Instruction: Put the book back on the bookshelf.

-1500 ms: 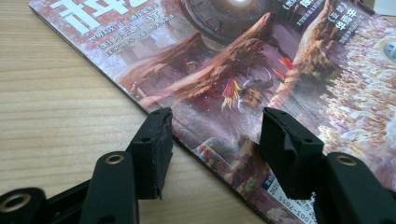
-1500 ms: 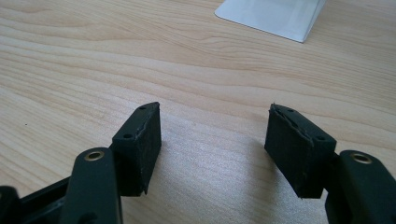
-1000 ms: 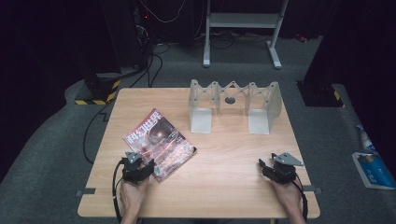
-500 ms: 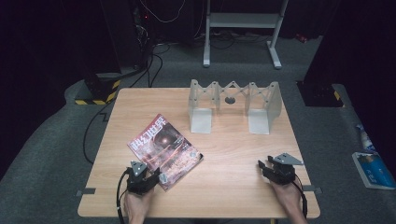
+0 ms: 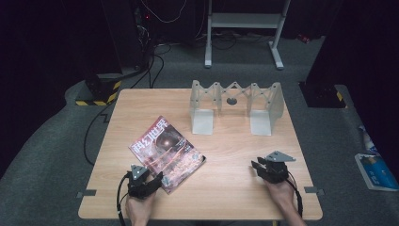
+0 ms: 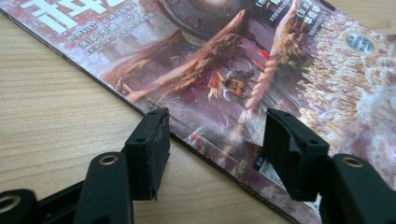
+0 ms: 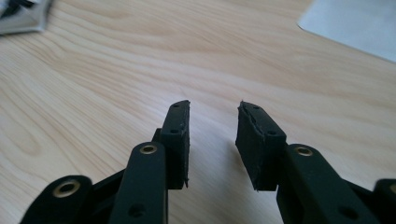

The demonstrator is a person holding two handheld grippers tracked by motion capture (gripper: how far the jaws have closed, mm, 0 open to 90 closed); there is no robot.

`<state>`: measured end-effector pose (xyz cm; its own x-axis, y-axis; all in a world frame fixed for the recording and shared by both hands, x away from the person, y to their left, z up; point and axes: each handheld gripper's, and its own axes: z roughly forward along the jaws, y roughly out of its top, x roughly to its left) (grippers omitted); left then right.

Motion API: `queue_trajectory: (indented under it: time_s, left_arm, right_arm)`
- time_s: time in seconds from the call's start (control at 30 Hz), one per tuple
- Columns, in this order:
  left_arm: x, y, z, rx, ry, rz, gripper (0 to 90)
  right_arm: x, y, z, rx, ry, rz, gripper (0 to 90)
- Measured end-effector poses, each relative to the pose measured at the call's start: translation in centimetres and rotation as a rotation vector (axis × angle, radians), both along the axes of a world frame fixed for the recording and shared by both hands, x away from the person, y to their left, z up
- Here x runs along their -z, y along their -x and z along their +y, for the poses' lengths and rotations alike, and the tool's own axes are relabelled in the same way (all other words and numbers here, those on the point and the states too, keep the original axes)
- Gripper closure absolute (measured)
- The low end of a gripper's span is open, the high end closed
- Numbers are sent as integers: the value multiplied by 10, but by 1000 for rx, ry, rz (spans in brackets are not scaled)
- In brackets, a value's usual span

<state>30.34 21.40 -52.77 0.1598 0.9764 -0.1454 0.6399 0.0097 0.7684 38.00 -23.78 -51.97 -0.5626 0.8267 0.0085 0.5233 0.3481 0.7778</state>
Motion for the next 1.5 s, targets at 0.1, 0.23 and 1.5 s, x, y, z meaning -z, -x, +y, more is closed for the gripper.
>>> queue_trajectory:
  time_s: [0.1, 0.23, 1.5]
  left_arm:
    - [0, -2, 3, -10, 4, 3, 413]
    - [-1, -6, 6, -18, 8, 11, 408]
    - [4, -7, 8, -19, 2, -36, 429]
  right_arm:
    - [-5, -5, 15, -40, -19, -1, 658]
    - [-8, -16, 31, -78, -48, 39, 661]
    - [-6, -65, 165, -277, -131, 218, 529]
